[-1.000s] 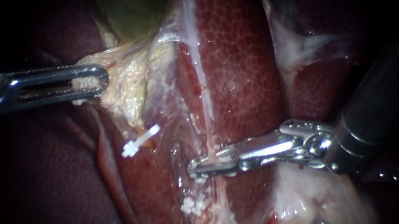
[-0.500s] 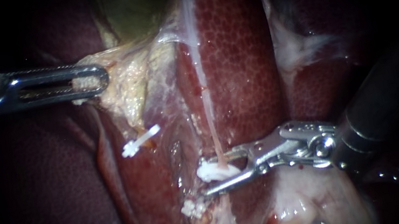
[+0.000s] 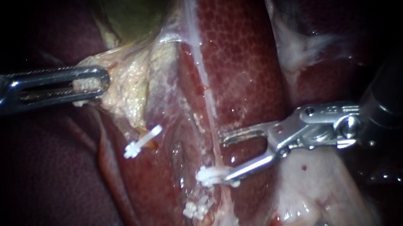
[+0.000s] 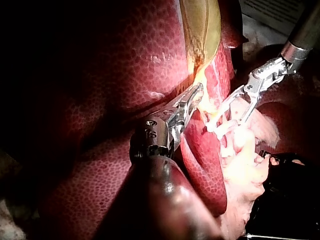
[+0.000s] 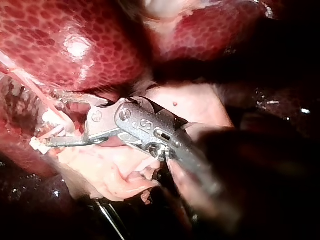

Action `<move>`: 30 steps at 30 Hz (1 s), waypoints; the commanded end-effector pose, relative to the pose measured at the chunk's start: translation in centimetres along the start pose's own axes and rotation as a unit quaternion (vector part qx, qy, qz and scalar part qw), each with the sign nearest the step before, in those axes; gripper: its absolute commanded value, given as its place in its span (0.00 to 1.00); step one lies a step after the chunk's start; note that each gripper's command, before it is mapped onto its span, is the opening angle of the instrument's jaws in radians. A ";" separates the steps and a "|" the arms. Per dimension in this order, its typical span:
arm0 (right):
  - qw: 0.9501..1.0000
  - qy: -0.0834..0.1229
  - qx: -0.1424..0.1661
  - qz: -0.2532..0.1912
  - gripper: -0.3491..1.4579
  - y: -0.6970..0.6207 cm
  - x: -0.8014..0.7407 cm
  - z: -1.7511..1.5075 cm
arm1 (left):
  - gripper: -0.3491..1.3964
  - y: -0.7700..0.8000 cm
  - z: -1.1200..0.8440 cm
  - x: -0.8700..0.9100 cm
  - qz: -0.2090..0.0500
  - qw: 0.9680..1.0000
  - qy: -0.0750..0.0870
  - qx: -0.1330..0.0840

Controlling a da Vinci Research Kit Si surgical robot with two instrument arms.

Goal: Going back second clip right tube

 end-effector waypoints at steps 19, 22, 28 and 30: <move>0.998 0.022 0.022 -0.057 0.52 -0.40 0.83 -0.81 | 0.05 0.03 0.06 0.07 0.002 1.000 -0.001 -0.002; 0.998 0.022 0.022 -0.057 0.52 -0.39 0.82 -0.81 | 0.05 0.06 0.18 0.19 0.005 1.000 -0.005 -0.005; 0.998 0.022 0.022 -0.057 0.52 -0.39 0.82 -0.81 | 0.05 0.09 0.50 0.39 0.015 1.000 0.009 -0.003; 0.998 0.022 0.022 -0.057 0.52 -0.39 0.82 -0.81 | 0.05 0.09 0.60 0.42 0.016 1.000 0.013 -0.001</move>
